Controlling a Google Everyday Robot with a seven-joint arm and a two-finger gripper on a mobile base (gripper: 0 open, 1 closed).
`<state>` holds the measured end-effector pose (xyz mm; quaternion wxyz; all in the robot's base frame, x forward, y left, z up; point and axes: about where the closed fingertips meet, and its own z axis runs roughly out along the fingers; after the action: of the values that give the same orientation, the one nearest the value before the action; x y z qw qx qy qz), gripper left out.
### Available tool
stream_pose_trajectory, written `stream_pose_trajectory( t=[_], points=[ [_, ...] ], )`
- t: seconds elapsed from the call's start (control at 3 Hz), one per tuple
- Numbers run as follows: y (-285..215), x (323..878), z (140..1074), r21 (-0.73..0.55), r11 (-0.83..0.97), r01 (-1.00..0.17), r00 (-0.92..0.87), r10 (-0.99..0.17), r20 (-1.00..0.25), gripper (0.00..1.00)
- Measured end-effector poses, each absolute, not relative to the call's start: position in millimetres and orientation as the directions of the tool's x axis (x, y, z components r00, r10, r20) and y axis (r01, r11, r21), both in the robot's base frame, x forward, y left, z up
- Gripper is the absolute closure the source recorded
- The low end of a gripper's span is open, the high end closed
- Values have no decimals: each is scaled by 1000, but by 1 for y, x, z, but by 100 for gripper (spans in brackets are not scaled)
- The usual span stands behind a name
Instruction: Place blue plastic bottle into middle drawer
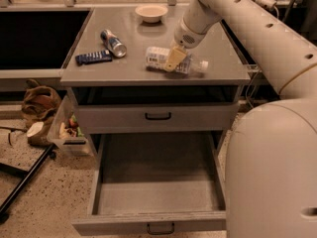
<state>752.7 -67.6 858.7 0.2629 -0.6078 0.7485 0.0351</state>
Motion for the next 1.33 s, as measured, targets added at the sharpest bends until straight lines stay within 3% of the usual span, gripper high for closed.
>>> stream_pose_trajectory(
  t=[0.67,1.0,1.33],
  points=[
    [-83,713,877,-271,273,-923,-125,-879,-460,90],
    [-97,666,891,-294,294,-909,-109,-851,-514,100],
    [-119,617,886,-309,356,-882,-142,-826,-546,100]
  ],
)
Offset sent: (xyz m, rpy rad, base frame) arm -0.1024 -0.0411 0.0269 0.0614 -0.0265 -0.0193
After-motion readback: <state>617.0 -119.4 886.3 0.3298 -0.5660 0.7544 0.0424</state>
